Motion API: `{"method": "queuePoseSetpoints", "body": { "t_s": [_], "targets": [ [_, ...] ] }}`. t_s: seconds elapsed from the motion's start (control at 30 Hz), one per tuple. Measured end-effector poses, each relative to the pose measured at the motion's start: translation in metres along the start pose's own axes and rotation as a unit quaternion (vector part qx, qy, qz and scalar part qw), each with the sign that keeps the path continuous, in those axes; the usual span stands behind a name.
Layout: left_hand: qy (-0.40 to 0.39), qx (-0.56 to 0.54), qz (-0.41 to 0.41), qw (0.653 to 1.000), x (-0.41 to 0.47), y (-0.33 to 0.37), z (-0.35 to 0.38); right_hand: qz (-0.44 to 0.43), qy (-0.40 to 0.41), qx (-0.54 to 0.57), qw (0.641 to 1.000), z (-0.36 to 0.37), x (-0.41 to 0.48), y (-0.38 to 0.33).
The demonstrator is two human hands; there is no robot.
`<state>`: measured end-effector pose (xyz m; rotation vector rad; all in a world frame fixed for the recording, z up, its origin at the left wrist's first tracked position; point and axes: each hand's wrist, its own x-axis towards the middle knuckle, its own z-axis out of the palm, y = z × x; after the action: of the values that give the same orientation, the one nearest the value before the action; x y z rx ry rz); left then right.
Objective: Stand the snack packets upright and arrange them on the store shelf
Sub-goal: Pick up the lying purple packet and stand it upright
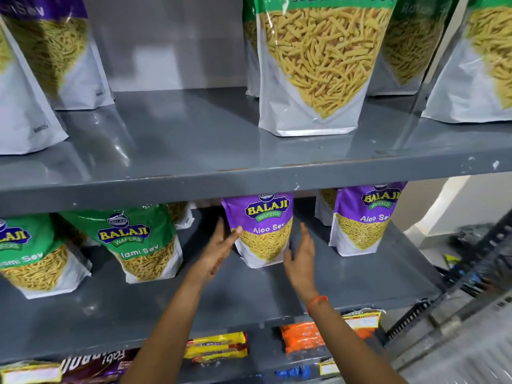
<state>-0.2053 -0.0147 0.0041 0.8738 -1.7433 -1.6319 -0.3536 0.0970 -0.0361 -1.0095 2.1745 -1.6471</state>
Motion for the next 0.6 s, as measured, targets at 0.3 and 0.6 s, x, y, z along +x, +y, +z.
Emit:
{"method": "queuePoseSetpoints", "body": {
  "t_s": [0.3, 0.6],
  "targets": [
    [0.150, 0.295, 0.285, 0.900, -0.037, 0.010, 0.139, -0.218, 0.136, -0.116, 0.959, -0.067, 0.014, -0.020],
    [0.057, 0.140, 0.028, 0.988, 0.041, -0.014, 0.248, -0.022, 0.009, -0.007, 1.000, -0.189, 0.081, 0.077]
  ]
}}
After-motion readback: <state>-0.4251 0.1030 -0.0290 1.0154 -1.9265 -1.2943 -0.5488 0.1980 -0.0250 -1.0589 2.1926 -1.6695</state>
